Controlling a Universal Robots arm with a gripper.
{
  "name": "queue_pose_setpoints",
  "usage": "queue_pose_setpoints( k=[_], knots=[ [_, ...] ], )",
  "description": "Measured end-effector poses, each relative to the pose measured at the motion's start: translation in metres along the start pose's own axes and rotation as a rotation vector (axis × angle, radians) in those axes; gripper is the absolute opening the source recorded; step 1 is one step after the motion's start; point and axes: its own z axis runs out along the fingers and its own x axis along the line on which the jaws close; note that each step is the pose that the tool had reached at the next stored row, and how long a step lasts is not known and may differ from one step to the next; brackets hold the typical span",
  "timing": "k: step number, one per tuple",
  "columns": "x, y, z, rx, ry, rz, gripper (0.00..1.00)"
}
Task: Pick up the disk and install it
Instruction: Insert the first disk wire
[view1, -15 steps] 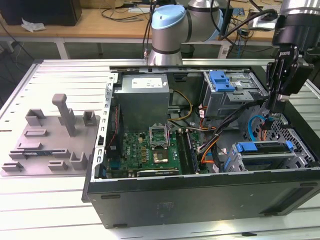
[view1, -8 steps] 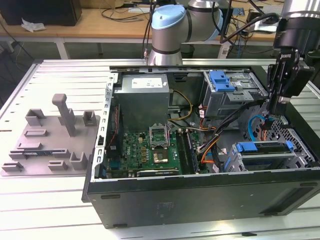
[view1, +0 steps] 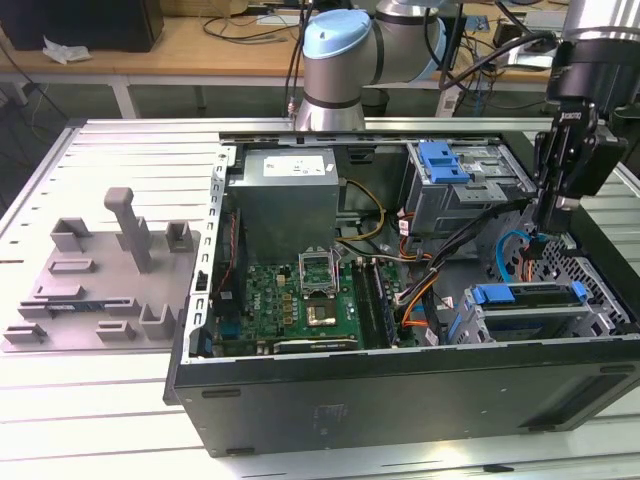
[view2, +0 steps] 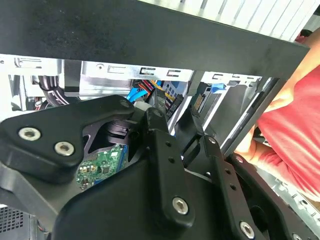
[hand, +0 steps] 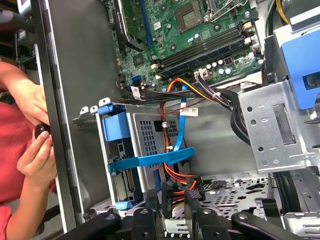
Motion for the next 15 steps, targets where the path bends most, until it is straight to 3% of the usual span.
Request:
queue_pose_setpoints(
  k=[3,9,12,15],
  knots=[
    [0.0013,0.0004,0.0016,-0.0028,-0.0065,0.002,0.35],
    [0.0010,0.0005,0.0025,-0.0052,-0.0102,0.004,0.33],
    [0.0007,0.0005,0.0029,-0.0062,-0.0118,0.005,0.17],
    [0.0006,0.0005,0.0031,-0.0070,-0.0124,0.005,0.17]
  ],
)
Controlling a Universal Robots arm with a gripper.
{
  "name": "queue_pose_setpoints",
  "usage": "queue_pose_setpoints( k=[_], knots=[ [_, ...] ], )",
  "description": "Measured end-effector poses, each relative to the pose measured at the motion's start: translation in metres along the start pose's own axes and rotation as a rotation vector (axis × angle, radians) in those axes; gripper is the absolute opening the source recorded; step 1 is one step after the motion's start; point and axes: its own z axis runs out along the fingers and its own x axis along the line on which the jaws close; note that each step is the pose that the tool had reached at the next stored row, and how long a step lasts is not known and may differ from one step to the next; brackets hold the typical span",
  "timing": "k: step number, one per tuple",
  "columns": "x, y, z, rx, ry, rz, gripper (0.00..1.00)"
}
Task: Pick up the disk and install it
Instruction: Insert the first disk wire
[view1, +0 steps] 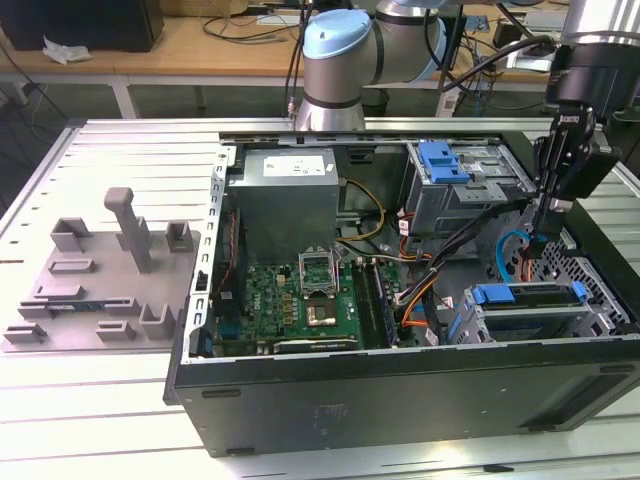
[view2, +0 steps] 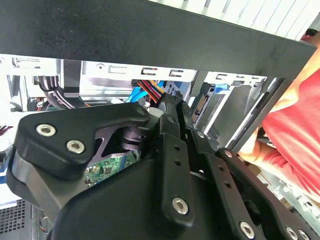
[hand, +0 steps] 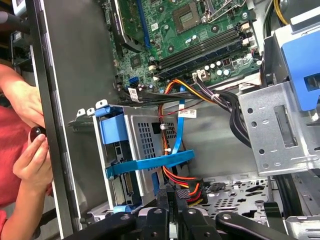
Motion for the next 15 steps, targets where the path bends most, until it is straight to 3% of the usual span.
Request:
queue_pose_setpoints(
  k=[5,9,12,15],
  knots=[
    [0.0002,0.0001,0.0001,-0.0001,0.0000,0.000,0.17],
    [0.0039,0.0062,-0.0014,0.0011,0.0002,-0.001,0.17],
    [0.0119,0.0069,-0.0081,0.0012,-0.0003,-0.002,0.17],
    [0.0252,0.0052,-0.0055,0.0010,-0.0034,-0.002,0.17]
  ],
)
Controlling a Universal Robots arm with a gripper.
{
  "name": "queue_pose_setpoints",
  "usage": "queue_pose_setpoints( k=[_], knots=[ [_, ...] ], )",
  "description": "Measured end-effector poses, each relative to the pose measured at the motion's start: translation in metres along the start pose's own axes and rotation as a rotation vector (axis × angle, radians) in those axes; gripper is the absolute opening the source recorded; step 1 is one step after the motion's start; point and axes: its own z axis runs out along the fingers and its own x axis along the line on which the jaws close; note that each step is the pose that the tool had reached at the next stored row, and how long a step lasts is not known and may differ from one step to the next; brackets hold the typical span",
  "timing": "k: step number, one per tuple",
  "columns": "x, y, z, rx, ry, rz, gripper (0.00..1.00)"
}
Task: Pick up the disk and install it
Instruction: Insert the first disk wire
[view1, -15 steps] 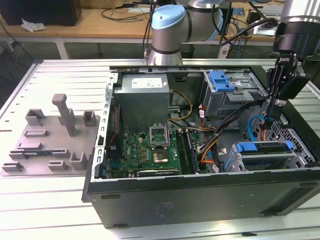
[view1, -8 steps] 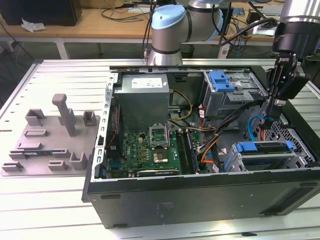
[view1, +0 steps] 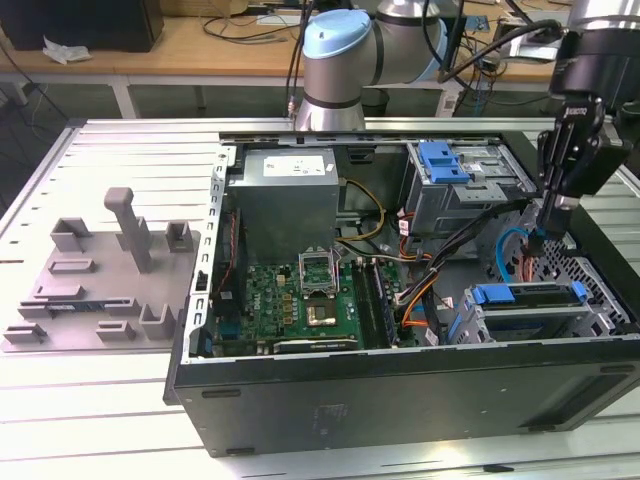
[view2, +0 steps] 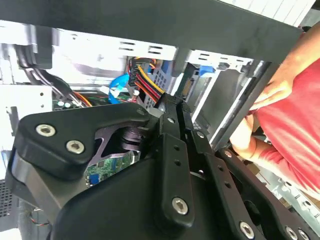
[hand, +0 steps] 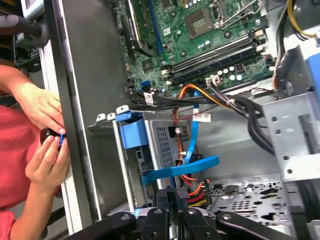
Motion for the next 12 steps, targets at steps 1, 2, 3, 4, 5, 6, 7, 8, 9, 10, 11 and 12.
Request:
queue_pose_setpoints(
  k=[1,2,3,4,5,6,7,8,9,10,11,12],
  knots=[
    [0.0020,-0.0004,0.0009,-0.0002,-0.0023,0.000,0.17],
    [0.0048,-0.0010,0.0023,-0.0010,-0.0078,-0.001,0.17],
    [0.0070,-0.0015,0.0035,-0.0018,-0.0131,-0.002,0.17],
    [0.0086,-0.0018,0.0044,-0.0023,-0.0172,-0.003,0.17],
    [0.0106,-0.0022,0.0054,-0.0032,-0.0234,-0.004,0.17],
    [0.0120,-0.0024,0.0062,-0.0040,-0.0289,-0.005,0.17],
    [0.0142,-0.0029,0.0074,-0.0058,-0.0417,-0.008,0.17],
    [0.0166,-0.0034,0.0087,-0.0074,-0.0543,-0.010,0.17],
    [0.0204,-0.0042,0.0108,-0.0094,-0.0726,-0.013,0.17],
    [0.0230,-0.0047,0.0121,-0.0108,-0.0856,-0.016,0.17],
    [0.0257,-0.0052,0.0135,-0.0122,-0.1012,-0.018,0.17],
    [0.0276,-0.0054,0.0143,-0.0129,-0.1137,-0.021,0.17]
  ],
)
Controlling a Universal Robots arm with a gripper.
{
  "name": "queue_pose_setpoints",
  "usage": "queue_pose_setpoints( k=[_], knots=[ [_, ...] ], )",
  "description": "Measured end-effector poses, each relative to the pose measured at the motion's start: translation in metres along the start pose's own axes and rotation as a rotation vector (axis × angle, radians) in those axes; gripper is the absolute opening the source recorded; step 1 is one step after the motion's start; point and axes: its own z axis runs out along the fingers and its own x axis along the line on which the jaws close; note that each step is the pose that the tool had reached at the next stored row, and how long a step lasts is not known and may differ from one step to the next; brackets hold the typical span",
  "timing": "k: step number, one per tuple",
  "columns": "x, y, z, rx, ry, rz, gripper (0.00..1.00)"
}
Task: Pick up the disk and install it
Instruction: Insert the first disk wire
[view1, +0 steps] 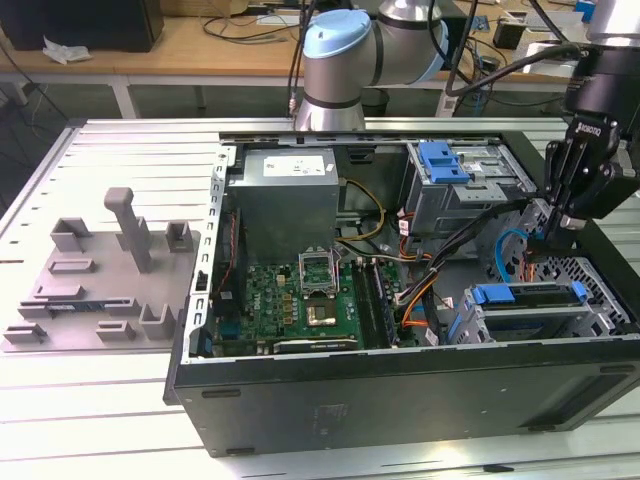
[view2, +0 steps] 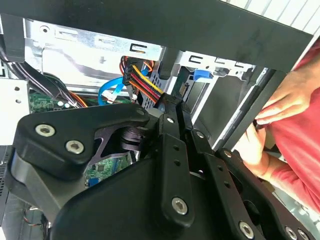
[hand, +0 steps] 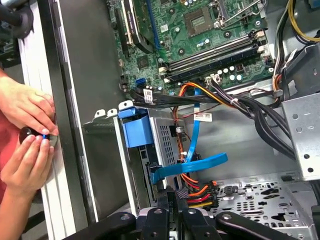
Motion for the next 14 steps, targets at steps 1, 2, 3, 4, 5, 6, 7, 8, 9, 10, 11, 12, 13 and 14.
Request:
queue_pose_setpoints(
  k=[1,2,3,4,5,6,7,8,9,10,11,12,13,14],
  knots=[
    [0.0011,0.0000,0.0001,-0.0002,-0.0056,-0.001,0.17],
    [0.0020,0.0001,0.0002,-0.0003,-0.0098,-0.002,0.17],
    [0.0036,0.0003,0.0004,-0.0006,-0.0172,-0.004,0.17],
    [0.0052,0.0004,0.0005,-0.0009,-0.0237,-0.006,0.17],
    [0.0063,0.0006,0.0005,-0.0012,-0.0284,-0.007,0.17],
    [0.0077,0.0007,0.0005,-0.0015,-0.0335,-0.009,0.17],
    [0.0093,0.0009,0.0005,-0.0018,-0.0389,-0.010,0.17],
    [0.0110,0.0012,0.0001,-0.0020,-0.0431,-0.012,0.17],
    [0.0130,0.0018,-0.0004,-0.0022,-0.0462,-0.013,0.17],
    [0.0143,0.0022,-0.0009,-0.0023,-0.0482,-0.014,0.17],
    [0.0170,0.0029,-0.0015,-0.0026,-0.0527,-0.016,0.17],
    [0.0185,0.0032,-0.0019,-0.0026,-0.0554,-0.017,0.17],
    [0.0202,0.0036,-0.0021,-0.0025,-0.0597,-0.017,0.17],
    [0.0219,0.0040,-0.0020,-0.0025,-0.0659,-0.018,0.17]
  ],
)
